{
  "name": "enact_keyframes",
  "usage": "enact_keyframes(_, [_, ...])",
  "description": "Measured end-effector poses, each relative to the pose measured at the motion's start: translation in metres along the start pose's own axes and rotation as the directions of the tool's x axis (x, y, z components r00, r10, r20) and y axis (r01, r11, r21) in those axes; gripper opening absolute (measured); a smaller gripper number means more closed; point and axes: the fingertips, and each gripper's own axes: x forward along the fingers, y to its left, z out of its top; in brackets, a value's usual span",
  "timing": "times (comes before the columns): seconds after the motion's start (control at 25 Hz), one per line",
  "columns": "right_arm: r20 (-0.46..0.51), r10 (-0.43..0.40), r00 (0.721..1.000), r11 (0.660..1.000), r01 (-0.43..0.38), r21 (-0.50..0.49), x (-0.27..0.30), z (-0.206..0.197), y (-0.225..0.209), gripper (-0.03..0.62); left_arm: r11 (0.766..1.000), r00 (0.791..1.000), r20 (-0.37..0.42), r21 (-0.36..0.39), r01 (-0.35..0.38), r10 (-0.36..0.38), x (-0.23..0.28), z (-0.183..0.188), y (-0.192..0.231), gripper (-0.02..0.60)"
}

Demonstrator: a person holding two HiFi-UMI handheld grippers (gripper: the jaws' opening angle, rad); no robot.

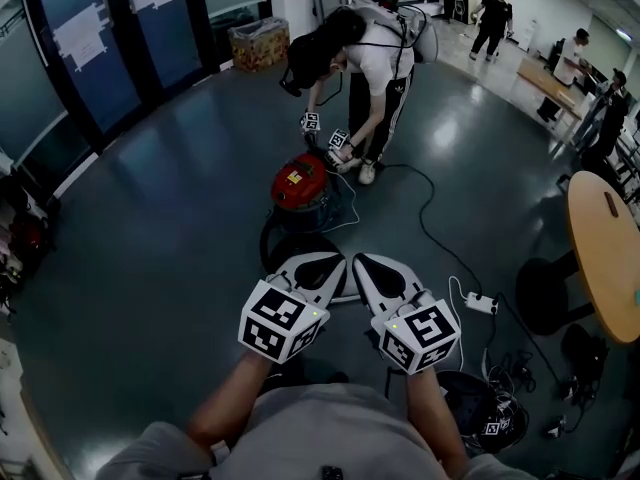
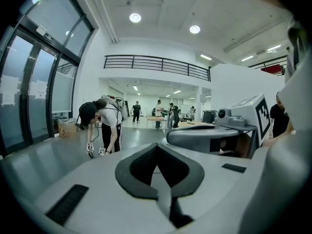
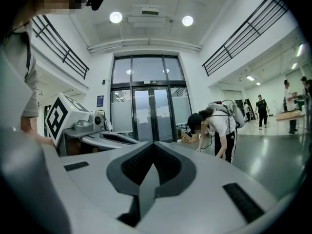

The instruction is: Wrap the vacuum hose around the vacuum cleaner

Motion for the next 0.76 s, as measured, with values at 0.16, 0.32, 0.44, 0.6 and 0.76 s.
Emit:
enact_keyframes(0.16, [0.008, -0.004, 1.0, 1.0, 0.004, -0.001, -0.001, 0.003, -0.003, 0.005, 1.0, 1.0, 0.005, 0.005, 0.002, -0.002, 0.004, 0.002, 0.0, 0.006])
enact_keyframes(0.32, [0.01, -0.011, 1.0, 1.0, 0.011, -0.006, 0.0, 0.005, -0.007, 0.005, 1.0, 1.0, 0.006, 0.006, 0.0, 0.0, 0.008, 0.003, 0.003, 0.006])
enact_keyframes(0.44, [0.011, -0.015, 1.0, 1.0, 0.015, -0.01, 0.001, 0.007, -0.01, 0.005, 1.0, 1.0, 0.007, 0.007, 0.0, 0.0, 0.01, 0.005, 0.004, 0.006])
enact_keyframes(0.6, [0.012, -0.017, 1.0, 1.0, 0.017, -0.014, 0.001, 0.009, -0.012, 0.005, 1.0, 1.0, 0.005, 0.005, -0.001, 0.001, 0.012, 0.005, 0.004, 0.006])
enact_keyframes(0.76, [0.013, -0.017, 1.0, 1.0, 0.017, -0.014, 0.002, 0.012, -0.014, 0.005, 1.0, 1.0, 0.003, 0.004, -0.001, 0.001, 0.014, 0.008, 0.005, 0.006])
